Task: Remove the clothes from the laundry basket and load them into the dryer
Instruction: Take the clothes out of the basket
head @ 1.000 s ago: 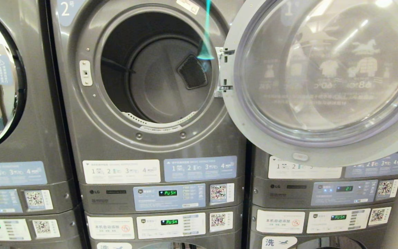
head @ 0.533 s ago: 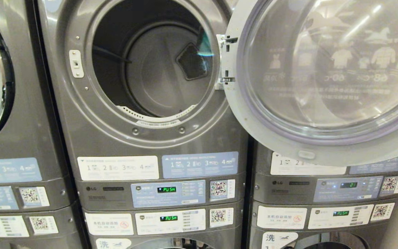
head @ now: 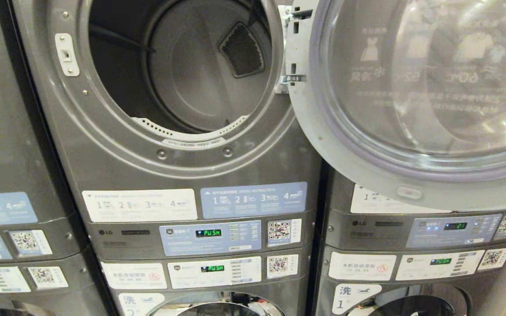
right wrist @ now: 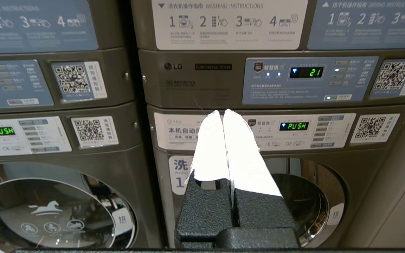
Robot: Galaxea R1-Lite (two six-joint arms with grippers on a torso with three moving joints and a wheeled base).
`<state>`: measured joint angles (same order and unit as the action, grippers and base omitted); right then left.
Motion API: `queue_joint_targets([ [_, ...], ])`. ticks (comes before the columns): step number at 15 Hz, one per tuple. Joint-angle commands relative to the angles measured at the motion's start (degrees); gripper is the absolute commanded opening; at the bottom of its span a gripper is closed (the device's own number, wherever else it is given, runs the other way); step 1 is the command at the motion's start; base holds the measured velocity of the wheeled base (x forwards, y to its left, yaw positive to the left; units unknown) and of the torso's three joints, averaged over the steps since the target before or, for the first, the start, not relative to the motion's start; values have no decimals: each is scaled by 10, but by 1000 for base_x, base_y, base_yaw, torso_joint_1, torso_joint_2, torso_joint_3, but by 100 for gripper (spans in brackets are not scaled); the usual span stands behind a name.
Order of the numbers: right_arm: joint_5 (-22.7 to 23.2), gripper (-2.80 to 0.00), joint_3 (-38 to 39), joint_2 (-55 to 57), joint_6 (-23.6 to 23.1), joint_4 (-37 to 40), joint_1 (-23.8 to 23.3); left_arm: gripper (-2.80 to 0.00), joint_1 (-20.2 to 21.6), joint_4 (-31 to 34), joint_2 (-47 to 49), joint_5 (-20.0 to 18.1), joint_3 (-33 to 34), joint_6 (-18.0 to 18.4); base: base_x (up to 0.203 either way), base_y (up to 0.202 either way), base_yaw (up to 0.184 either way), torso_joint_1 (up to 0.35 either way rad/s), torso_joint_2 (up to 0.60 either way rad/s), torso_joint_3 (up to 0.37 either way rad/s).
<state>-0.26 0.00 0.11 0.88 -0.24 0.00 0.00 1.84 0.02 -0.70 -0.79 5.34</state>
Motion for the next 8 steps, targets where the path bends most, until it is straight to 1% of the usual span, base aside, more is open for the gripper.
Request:
queue_joint_targets([
  [1,0,-280,0,0,0,0,0,-280,0,0,0,0,0,0,0,0,0,2,-1,-190],
  [6,0,-280,0,0,0,0,0,-280,0,0,0,0,0,0,0,0,0,4,5,-196],
  [8,0,-280,0,0,0,0,0,-280,0,-1,0,2,1,-11,0,0,0,3,6,-100],
])
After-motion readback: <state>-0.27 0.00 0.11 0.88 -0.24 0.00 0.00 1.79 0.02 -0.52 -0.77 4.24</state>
